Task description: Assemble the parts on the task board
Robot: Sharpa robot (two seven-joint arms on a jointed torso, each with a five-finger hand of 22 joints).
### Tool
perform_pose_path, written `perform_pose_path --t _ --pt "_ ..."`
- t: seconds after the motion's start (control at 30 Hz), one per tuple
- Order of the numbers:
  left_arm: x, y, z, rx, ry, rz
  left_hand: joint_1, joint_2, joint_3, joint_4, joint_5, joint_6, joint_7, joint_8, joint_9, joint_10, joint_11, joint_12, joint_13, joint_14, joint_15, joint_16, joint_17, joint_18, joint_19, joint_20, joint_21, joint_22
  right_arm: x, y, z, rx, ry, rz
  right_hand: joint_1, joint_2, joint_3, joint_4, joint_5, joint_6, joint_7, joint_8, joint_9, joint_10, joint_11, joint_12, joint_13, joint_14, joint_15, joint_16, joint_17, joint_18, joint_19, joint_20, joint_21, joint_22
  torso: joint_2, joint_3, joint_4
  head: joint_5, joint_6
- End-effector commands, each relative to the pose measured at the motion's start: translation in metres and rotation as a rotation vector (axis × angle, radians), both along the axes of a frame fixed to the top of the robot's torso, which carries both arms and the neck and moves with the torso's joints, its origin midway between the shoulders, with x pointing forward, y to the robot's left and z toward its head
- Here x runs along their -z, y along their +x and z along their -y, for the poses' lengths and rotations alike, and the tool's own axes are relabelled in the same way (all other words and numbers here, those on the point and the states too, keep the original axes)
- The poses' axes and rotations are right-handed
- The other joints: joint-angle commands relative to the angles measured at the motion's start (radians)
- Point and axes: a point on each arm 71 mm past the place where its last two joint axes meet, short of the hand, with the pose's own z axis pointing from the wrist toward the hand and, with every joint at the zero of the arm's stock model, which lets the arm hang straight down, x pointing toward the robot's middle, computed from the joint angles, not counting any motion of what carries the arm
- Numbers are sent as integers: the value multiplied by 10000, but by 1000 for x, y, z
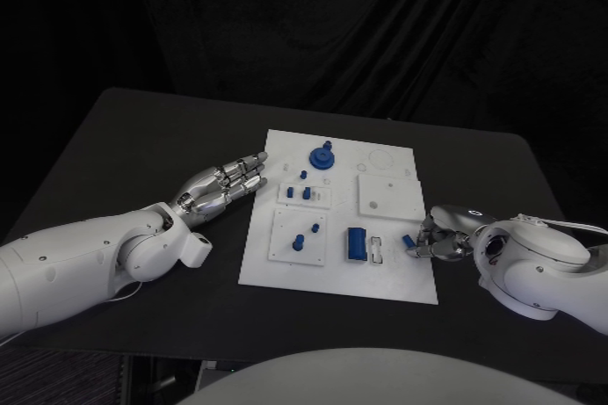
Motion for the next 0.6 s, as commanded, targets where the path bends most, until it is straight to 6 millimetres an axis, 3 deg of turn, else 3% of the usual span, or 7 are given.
perform_pose_path --t 0.03,0.07,0.1,0.13,0.6 --pt "0 -1 2 143 -168 17 -12 97 11 -38 39 21 29 64 11 8 86 45 12 14 71 -37 -9 135 -27 66 -5 -5 2 -5 -1 220 517 -207 -584 -918 2737 -674 -11 208 0 -77 -89 1098 -29 -25 2613 769 23 62 892 82 79 42 -23 1908 0 0 -5 15 -2" --pt "0 -1 2 142 -168 15 -12 97 11 -38 39 21 29 64 11 8 86 45 12 14 71 -37 -9 135 -27 66 -5 -5 2 -5 -2 260 620 -251 -584 -918 2737 -674 -11 208 0 -77 -89 1098 -29 -25 2613 769 23 62 892 82 79 42 -23 1908 0 2 -5 14 -2" --pt "0 -1 2 140 -166 13 -12 97 11 -38 39 21 29 64 11 8 86 45 12 14 71 -37 -9 135 -27 66 -5 -5 2 -7 -2 335 805 -333 -926 -1241 3539 -707 -31 234 0 -48 -62 1098 -49 -25 2613 759 3 47 853 81 70 66 -59 1900 0 3 -5 14 -2" --pt "0 -1 1 138 -164 11 -12 97 11 -38 39 21 29 64 11 8 86 45 12 14 71 -37 -9 135 -27 66 -5 -5 1 -7 -2 403 962 -404 -1128 -1357 3786 -687 -55 248 -10 -22 -39 1098 -30 -25 2613 757 18 45 844 89 67 52 -72 1897 2 4 -5 8 -2" --pt "1 -2 2 142 -166 -3 -14 101 15 -46 37 9 12 62 10 22 133 48 14 14 72 -37 -9 133 -26 65 -5 -6 -3 -11 -12 1731 3334 -2038 -1581 -1518 4282 -676 -85 262 -30 52 35 1098 -44 -25 2613 789 6 128 983 70 111 40 15 1925 -6 -1 -8 41 -2"
